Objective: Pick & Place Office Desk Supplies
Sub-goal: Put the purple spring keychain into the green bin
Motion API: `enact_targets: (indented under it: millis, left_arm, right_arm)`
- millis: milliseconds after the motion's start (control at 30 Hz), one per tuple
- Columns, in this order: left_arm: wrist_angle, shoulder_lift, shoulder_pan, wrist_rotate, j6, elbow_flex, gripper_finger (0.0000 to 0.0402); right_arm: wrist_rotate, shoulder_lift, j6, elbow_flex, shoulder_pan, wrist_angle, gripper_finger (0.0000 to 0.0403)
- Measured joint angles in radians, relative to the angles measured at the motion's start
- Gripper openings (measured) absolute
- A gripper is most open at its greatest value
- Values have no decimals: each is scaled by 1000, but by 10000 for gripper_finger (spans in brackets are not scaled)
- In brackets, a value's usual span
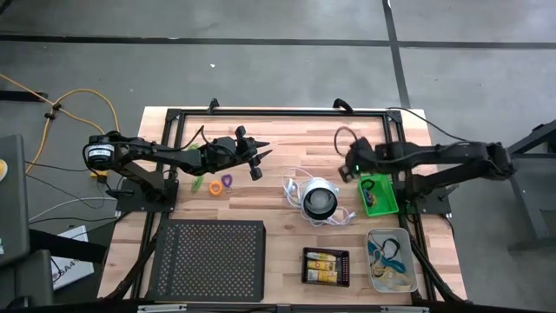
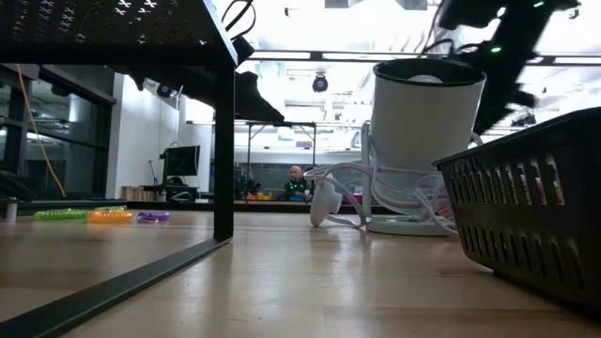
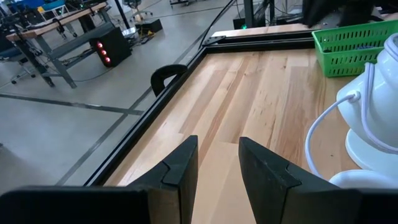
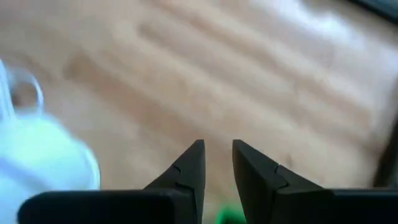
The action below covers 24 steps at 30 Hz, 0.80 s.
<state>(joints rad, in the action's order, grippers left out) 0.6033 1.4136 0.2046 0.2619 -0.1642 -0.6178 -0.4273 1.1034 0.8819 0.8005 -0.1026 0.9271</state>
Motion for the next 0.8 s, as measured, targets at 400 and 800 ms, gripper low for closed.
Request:
enact_targets:
  millis: [400, 800]
  left_arm:
    - [-22, 0, 0, 0, 0, 0, 113]
    - [-51, 0, 0, 0, 42, 0, 113]
  right_arm:
    - [468, 17, -637, 1, -410, -623, 70]
    - [796, 216, -1103, 1, -555, -874, 70]
